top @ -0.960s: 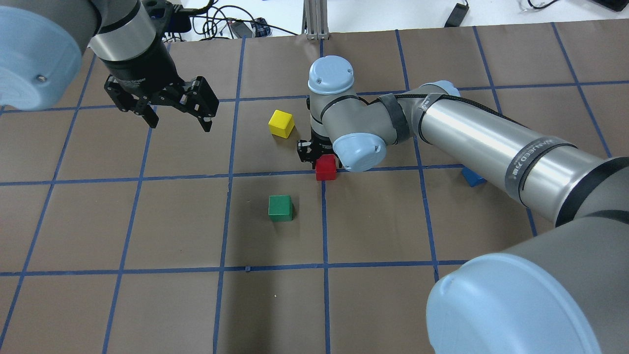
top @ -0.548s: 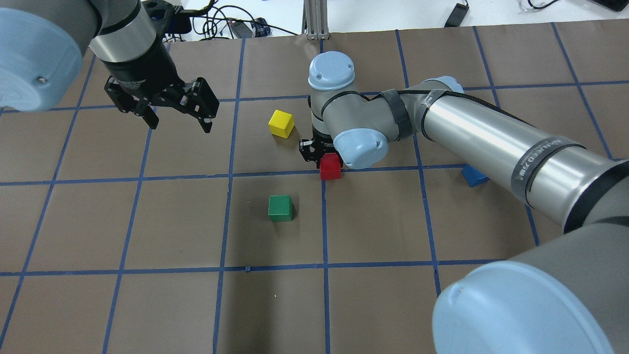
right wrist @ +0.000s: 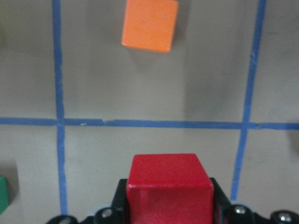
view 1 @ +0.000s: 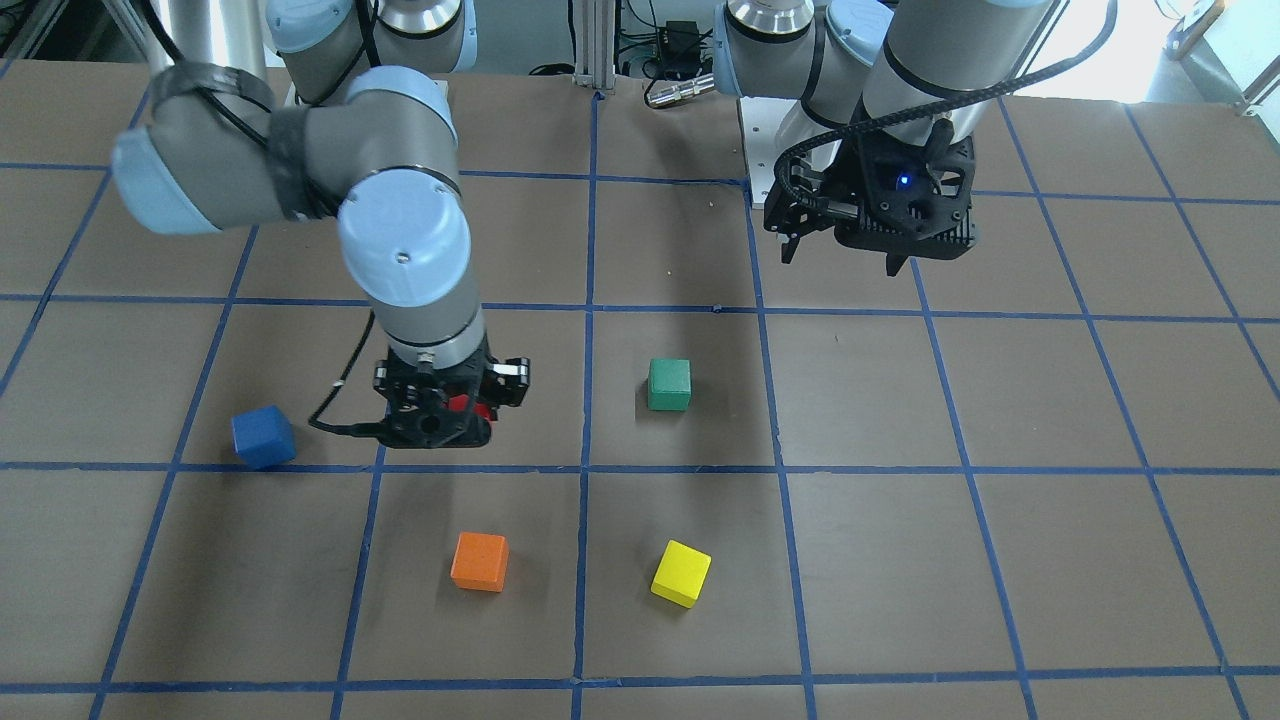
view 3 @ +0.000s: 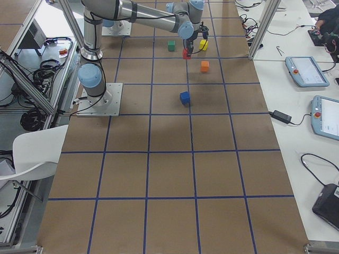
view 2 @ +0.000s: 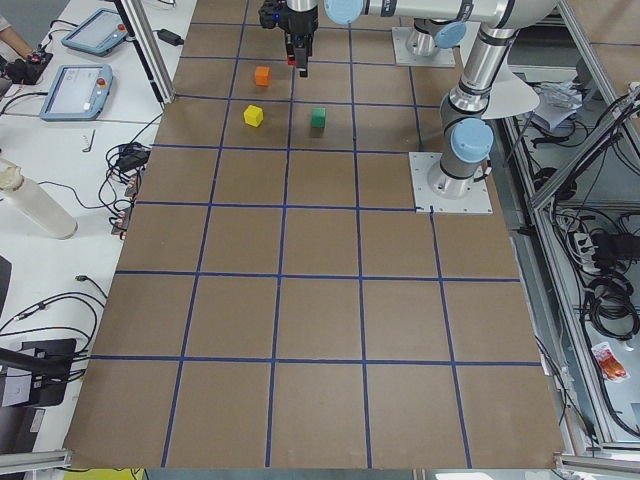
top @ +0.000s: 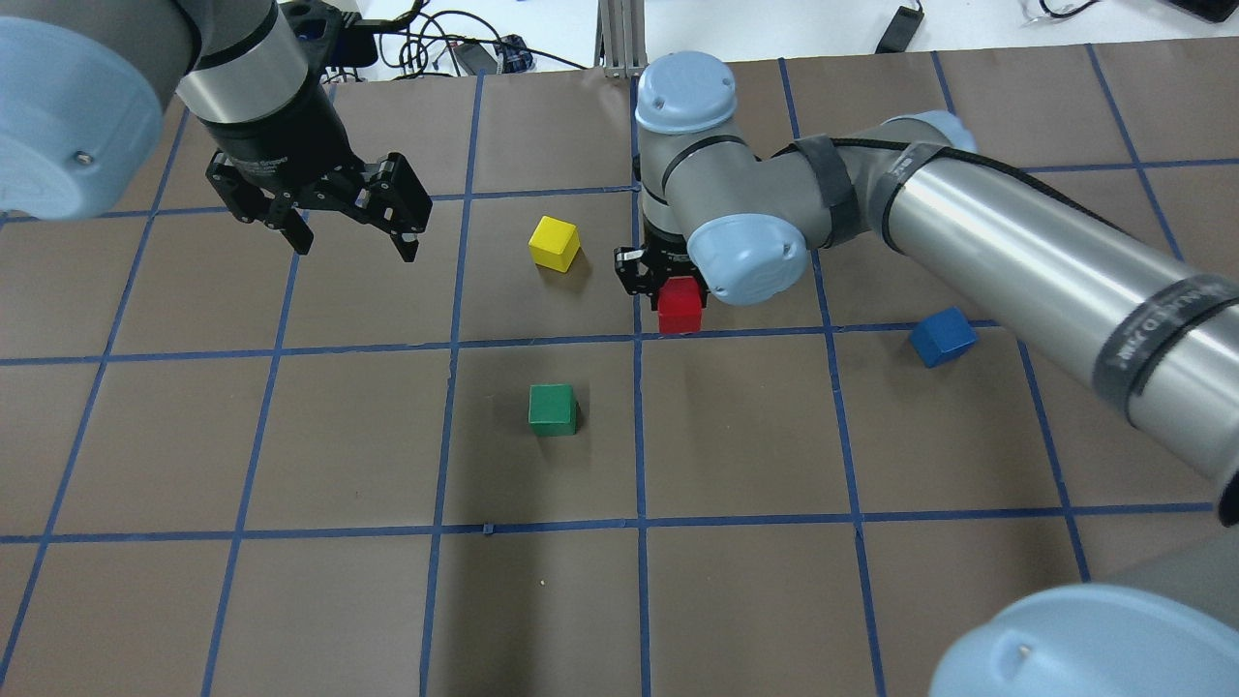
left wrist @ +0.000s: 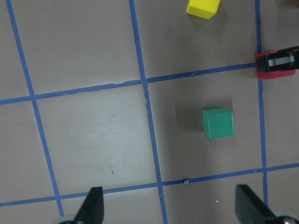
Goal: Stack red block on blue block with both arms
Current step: 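Carry the red cube with the right gripper over the blue cube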
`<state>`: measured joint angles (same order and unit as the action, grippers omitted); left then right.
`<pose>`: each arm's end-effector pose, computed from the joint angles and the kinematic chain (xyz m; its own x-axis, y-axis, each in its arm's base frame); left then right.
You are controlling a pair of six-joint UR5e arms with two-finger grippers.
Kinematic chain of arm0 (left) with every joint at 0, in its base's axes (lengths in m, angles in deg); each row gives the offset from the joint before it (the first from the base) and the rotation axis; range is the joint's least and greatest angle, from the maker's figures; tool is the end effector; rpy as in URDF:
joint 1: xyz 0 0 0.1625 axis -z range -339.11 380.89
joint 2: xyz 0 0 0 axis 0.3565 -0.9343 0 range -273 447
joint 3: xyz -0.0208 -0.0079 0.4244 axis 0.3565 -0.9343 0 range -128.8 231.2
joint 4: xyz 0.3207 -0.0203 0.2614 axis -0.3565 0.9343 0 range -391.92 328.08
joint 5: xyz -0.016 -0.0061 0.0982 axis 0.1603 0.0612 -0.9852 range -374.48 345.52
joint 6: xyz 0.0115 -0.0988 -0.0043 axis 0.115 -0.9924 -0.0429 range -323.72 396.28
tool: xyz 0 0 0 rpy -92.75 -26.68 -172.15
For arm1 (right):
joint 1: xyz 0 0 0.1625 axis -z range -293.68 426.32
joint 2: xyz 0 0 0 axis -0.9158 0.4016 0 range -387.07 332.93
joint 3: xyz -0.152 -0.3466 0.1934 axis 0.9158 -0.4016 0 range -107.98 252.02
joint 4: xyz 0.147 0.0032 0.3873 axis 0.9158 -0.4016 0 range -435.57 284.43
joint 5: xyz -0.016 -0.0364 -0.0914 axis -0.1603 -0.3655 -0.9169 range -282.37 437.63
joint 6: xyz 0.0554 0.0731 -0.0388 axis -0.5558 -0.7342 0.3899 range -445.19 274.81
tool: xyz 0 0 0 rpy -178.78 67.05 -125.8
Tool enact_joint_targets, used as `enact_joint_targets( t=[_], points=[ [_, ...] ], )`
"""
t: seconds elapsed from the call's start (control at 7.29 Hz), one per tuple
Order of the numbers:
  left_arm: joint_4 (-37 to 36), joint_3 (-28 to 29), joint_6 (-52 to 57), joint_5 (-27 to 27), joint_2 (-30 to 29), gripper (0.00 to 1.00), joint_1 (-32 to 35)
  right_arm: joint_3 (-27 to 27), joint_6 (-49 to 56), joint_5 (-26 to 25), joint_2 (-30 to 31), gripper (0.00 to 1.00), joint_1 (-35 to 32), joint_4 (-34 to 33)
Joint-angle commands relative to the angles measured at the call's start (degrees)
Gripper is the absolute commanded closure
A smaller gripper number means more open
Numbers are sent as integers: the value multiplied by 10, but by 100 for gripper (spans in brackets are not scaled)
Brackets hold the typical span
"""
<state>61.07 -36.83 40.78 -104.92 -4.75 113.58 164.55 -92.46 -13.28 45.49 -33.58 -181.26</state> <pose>-0.1558 -0.4931 0.4845 -0.9921 0.1256 -0.0039 0.1253 0.9909 0.0487 0.2309 -0.5566 0.3273 -0.9986 -0.0474 0.0251 -0.0455 0.9964 0.0719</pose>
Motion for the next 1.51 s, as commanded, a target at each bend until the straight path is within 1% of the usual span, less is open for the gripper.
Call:
enact_joint_targets(
  t=[0.0, 0.14, 0.41, 0.69, 0.96, 1.1, 1.37],
  points=[
    [0, 0, -2, 0, -3, 0, 0, 6, 135, -2, 48, 100, 93, 47],
    [-1, 0, -3, 0, -4, 0, 0, 15, 176, -3, 48, 100, 128, 46],
    [0, 0, 2, 0, -1, 0, 0, 39, 264, -3, 48, 100, 154, 29],
    [0, 0, 2, 0, 0, 0, 0, 78, 320, -1, 44, 100, 181, -43],
    [-1, 0, 2, 0, -3, 0, 0, 127, 388, 0, 42, 100, 223, -113],
    [-1, 0, 1, 0, -3, 0, 0, 145, 394, -2, 42, 100, 238, -145],
    [-1, 0, 1, 0, -2, 0, 0, 171, 389, 0, 43, 100, 248, -150]
  ],
)
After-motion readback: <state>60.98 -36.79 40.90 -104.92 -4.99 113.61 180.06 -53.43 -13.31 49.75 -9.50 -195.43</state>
